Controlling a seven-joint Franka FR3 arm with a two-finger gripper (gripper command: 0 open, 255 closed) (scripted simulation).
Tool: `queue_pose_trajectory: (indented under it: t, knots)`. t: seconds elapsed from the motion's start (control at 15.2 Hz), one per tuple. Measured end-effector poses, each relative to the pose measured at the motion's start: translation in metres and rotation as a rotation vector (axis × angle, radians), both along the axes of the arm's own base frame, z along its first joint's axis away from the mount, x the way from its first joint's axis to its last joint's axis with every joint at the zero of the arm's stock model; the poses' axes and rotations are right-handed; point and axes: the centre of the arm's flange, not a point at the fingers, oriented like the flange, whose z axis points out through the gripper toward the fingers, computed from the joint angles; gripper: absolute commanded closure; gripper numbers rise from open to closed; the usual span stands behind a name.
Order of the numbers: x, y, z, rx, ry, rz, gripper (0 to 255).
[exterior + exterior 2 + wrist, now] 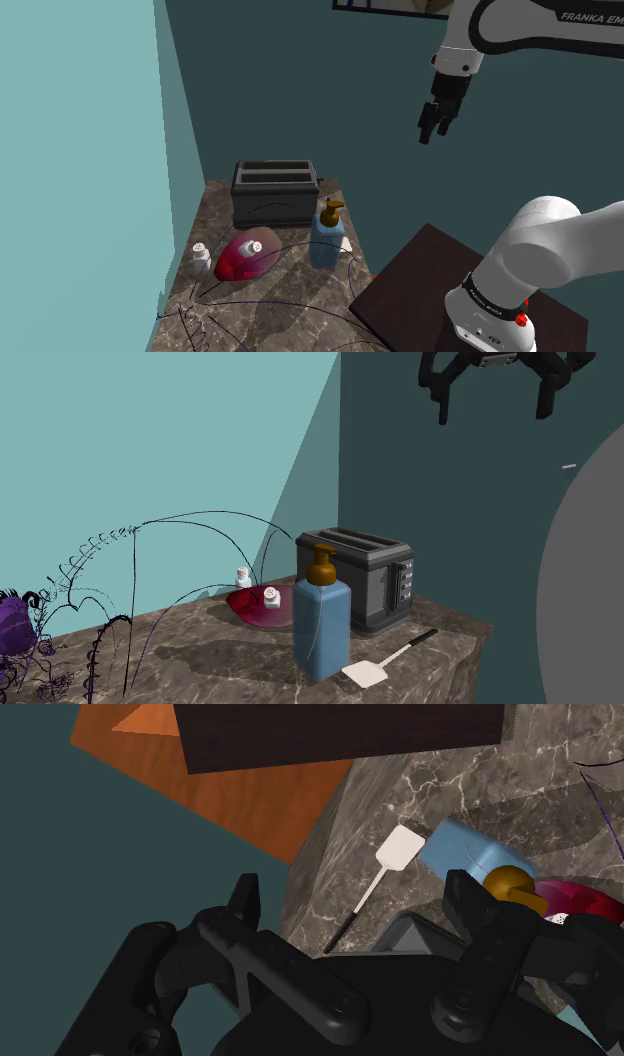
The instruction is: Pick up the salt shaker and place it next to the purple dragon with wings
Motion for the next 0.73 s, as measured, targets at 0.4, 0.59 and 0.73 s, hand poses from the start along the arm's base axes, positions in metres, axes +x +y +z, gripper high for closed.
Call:
queue_pose_trajectory:
  t: [0.4, 0.59, 0.73]
  knots:
    - [0.029, 0.029, -0.033, -0.001, -0.016, 0.041, 0]
    - [0.043, 0.052, -0.056, -0.001, -0.029, 0.071, 0]
    - [0.055, 0.068, -0.078, -0.002, -0.036, 0.091, 0]
